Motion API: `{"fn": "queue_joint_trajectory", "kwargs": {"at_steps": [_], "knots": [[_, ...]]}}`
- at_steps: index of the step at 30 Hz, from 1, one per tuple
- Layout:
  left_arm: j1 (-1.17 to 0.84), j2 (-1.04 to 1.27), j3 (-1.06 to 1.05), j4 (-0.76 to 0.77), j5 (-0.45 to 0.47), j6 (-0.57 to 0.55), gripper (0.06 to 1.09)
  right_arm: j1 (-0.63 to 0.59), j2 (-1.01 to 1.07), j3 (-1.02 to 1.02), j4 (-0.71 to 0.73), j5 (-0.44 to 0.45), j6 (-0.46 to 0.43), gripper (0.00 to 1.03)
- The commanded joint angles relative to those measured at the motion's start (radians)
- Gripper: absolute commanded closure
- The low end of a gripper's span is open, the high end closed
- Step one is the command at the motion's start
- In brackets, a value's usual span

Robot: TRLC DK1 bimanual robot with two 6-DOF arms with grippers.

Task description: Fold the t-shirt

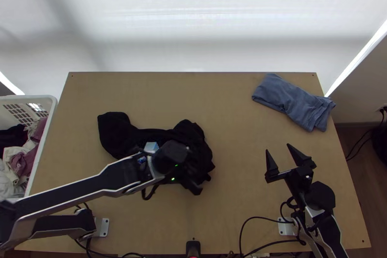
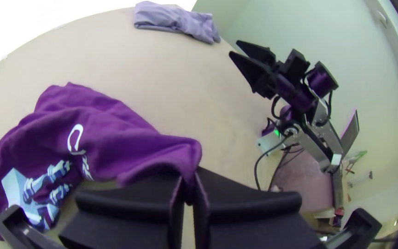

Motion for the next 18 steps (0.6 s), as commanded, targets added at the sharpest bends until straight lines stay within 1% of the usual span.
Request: {"fn": "queue_joint_trajectory", "kwargs": {"at_steps": [1, 2, 4, 8, 11, 12, 14, 18], "knots": [[0.001, -0.082, -0.104, -0.016, 0.020, -0.002, 1.03, 0.011, -0.004, -0.010, 0.014, 0.007, 0.004, 0.04], [0.001, -0.099, -0.133, -0.018, 0.033, -0.002, 0.96, 0.011, -0.004, -0.010, 0.014, 0.007, 0.004, 0.04], [0.002, -0.139, -0.179, -0.018, 0.063, -0.002, 0.77, 0.011, -0.004, -0.010, 0.014, 0.007, 0.004, 0.04], [0.004, -0.202, -0.224, -0.021, 0.110, -0.004, 0.49, 0.011, -0.004, -0.010, 0.014, 0.007, 0.004, 0.04], [0.019, -0.210, -0.207, -0.061, 0.119, -0.004, 0.26, 0.011, -0.004, -0.010, 0.014, 0.007, 0.004, 0.04], [0.027, -0.211, -0.194, -0.068, 0.119, -0.002, 0.24, 0.011, -0.004, -0.010, 0.014, 0.007, 0.004, 0.04], [0.052, -0.222, -0.184, -0.072, 0.124, -0.002, 0.24, 0.011, -0.004, -0.010, 0.014, 0.007, 0.004, 0.04], [0.156, -0.237, -0.145, -0.081, 0.179, 0.000, 0.24, 0.011, -0.004, -0.010, 0.014, 0.007, 0.004, 0.04]]}}
